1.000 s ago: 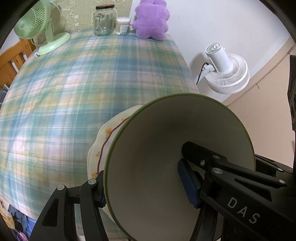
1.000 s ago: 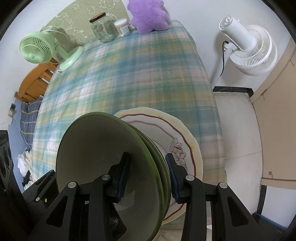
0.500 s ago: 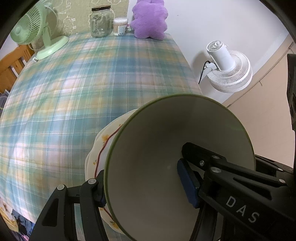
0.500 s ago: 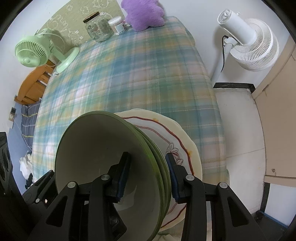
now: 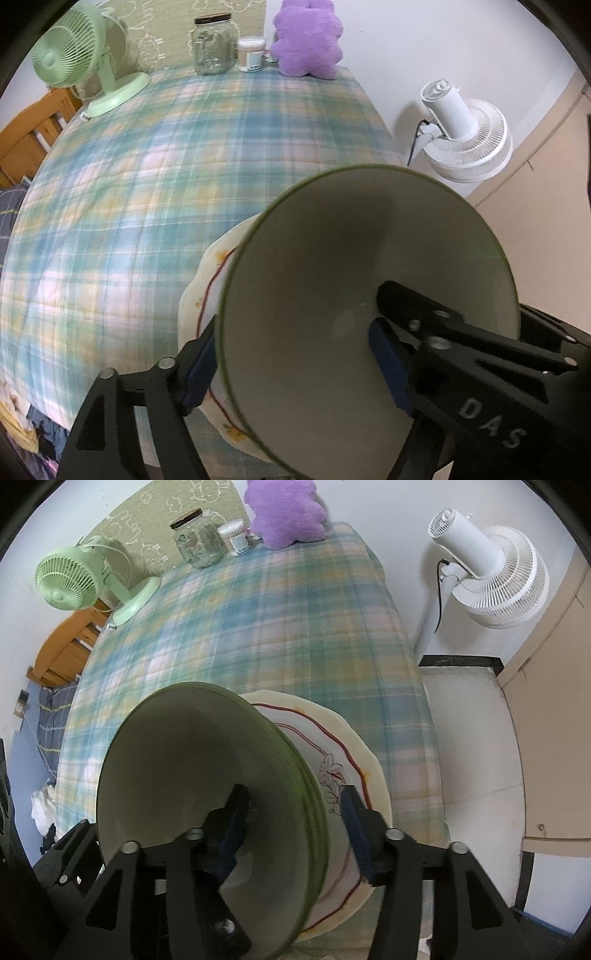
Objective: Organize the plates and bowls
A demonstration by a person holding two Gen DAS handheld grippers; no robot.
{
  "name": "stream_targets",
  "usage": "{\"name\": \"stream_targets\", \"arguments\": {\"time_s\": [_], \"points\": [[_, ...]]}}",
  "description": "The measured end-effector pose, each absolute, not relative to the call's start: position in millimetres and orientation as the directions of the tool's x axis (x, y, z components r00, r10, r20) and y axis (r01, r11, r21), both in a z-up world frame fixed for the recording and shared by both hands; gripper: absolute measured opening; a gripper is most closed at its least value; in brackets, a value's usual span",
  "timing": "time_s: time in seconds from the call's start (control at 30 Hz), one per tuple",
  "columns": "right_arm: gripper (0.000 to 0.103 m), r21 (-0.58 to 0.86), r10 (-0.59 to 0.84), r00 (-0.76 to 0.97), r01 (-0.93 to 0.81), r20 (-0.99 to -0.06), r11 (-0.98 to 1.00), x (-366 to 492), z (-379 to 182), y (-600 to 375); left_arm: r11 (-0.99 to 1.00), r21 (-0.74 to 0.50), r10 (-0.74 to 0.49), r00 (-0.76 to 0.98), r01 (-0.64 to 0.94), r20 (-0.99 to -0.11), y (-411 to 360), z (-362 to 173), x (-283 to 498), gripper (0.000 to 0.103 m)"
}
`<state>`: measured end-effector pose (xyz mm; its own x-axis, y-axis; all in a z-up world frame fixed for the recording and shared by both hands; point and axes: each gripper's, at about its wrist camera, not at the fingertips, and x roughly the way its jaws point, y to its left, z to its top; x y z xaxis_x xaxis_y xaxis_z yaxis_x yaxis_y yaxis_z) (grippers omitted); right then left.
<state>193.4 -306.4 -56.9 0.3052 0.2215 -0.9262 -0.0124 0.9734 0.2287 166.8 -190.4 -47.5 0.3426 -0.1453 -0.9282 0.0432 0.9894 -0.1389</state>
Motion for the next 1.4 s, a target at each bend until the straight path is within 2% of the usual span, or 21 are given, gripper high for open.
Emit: {"name": "stream_targets", "arguments": {"time_s": [0.1,0.3,0.6,1.0,1.27,1.4], "points": [[0.067,0.226,0.219,0.311,-0.014,-0.925,0.974,190,-55,-309,0.992,-0.121,-0.121,0.343,0.022,-0.931,-187,-46,163,0.085],[0.067,0.203,0.207,0.338,-0.046,-0.918,0.978,182,-41,-304,0.993,-0.109,-0.12,0.39,0.049,-0.913,-182,-28,156,0.086],[0.067,0.132,0.114,0.454,0.007,-0.883,0.991,168,1,-283,0.988,-0.084,-0.138,0.493,0.131,-0.859,-151,10,149,0.086],[0.072,-0.005,-0.158,0.523,0.283,-0.838,0.959,123,30,-245,0.976,-0.116,-0.2,0.543,0.184,-0.816,-68,29,135,0.086],[0.073,0.016,-0.152,0.605,0.262,-0.782,0.965,90,35,-177,0.977,-0.114,-0.201,0.59,0.182,-0.782,-4,31,114,0.087],[0.073,0.042,-0.113,0.646,0.219,-0.755,0.975,80,34,-151,0.987,-0.091,-0.152,0.621,0.129,-0.769,23,29,100,0.089]]}}
